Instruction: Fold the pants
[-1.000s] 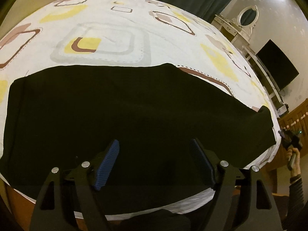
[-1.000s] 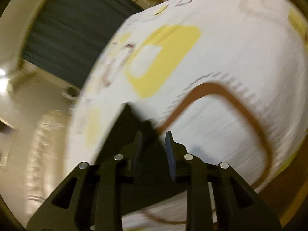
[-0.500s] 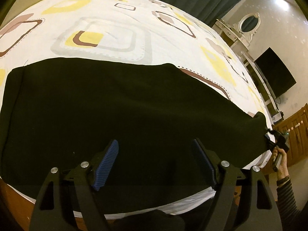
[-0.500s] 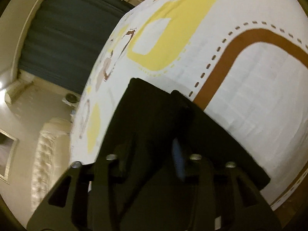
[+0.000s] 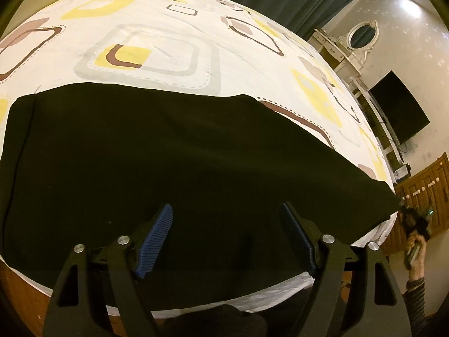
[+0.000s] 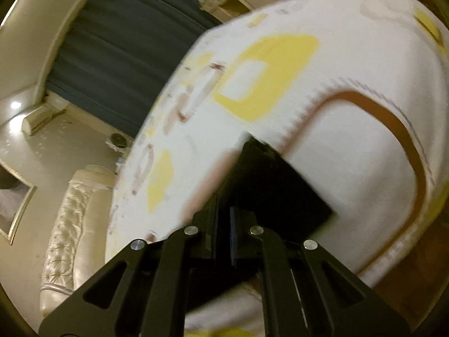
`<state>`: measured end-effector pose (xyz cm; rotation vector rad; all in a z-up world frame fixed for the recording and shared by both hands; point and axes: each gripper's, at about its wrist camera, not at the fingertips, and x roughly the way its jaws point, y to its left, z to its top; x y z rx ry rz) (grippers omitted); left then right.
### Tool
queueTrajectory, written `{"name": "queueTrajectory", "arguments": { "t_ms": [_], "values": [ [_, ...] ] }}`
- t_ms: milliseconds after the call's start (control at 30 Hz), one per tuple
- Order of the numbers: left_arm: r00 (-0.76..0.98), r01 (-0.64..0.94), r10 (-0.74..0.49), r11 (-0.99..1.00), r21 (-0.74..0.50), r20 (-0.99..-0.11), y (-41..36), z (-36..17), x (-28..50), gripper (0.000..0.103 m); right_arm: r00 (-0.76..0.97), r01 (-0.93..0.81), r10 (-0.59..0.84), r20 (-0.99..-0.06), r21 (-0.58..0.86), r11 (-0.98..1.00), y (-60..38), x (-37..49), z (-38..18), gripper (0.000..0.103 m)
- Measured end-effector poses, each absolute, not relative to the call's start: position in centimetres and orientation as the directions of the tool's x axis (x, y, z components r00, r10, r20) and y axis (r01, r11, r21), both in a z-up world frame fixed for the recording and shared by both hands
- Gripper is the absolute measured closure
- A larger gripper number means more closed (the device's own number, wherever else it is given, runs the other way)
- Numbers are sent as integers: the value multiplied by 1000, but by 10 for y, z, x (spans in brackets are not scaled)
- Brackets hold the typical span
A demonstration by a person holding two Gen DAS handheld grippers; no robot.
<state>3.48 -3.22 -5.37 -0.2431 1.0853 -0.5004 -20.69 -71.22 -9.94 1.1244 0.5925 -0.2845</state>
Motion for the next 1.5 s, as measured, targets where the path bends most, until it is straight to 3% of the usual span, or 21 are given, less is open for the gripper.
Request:
{"name": "queueTrajectory", "arguments": {
  "t_ms": [167, 367, 533, 633, 667, 700, 867, 900, 933, 967, 1067, 1233, 1333, 1367, 1500],
  "values": [
    [369, 267, -502, 863, -429, -782, -32, -54, 36, 25, 799, 531, 102, -593, 774, 346, -718, -221, -139, 97],
    [368, 276, -497, 865, -419, -786, -31, -55, 36, 25, 794, 527, 123, -596, 774, 350, -722, -226, -129, 95],
    [381, 301, -479, 873, -383, -791, -33, -55, 34, 25, 785, 545, 31, -618, 714, 441, -741, -226, -93, 77],
    [383, 301, -466, 879, -369, -797, -34, -57, 33, 25, 778, 509, 90, -622, 707, 491, -757, -195, -89, 66],
    [384, 299, -464, 880, -368, -798, -35, -57, 33, 25, 761, 502, 123, -636, 699, 510, -761, -180, -91, 55],
    [385, 298, -462, 881, -366, -799, -35, -56, 33, 25, 733, 512, 135, -667, 671, 536, -766, -163, -95, 49],
    [389, 289, -455, 886, -362, -801, -35, -57, 33, 25, 639, 557, 145, -755, 585, 590, -771, -116, -113, 30],
    [389, 291, -455, 886, -361, -801, -35, -57, 33, 25, 638, 536, 152, -755, 577, 616, -766, -111, -110, 45],
    [388, 292, -454, 886, -361, -802, -35, -57, 33, 25, 628, 496, 195, -754, 580, 646, -760, -104, -109, 78],
    [389, 293, -451, 887, -357, -803, -35, -57, 33, 25, 602, 495, 162, -782, 525, 692, -753, -100, -103, 93],
    [393, 305, -442, 890, -340, -806, -37, -59, 33, 25, 591, 509, 77, -803, 445, 737, -750, -101, -99, 94],
    [401, 326, -425, 894, -307, -812, -40, -58, 32, 25, 644, 523, 103, -758, 534, 664, -761, -111, -112, 90],
    [411, 337, -421, 894, -294, -808, -40, -53, 29, 25, 694, 492, 209, -689, 665, 562, -772, -125, -115, 69],
    [417, 337, -420, 895, -292, -806, -40, -52, 29, 25, 712, 492, 238, -661, 711, 503, -787, -143, -116, 57],
    [454, 316, -416, 902, -294, -788, -30, -42, 33, 25, 719, 479, 302, -626, 761, 436, -800, -159, -124, 53]
  ]
}}
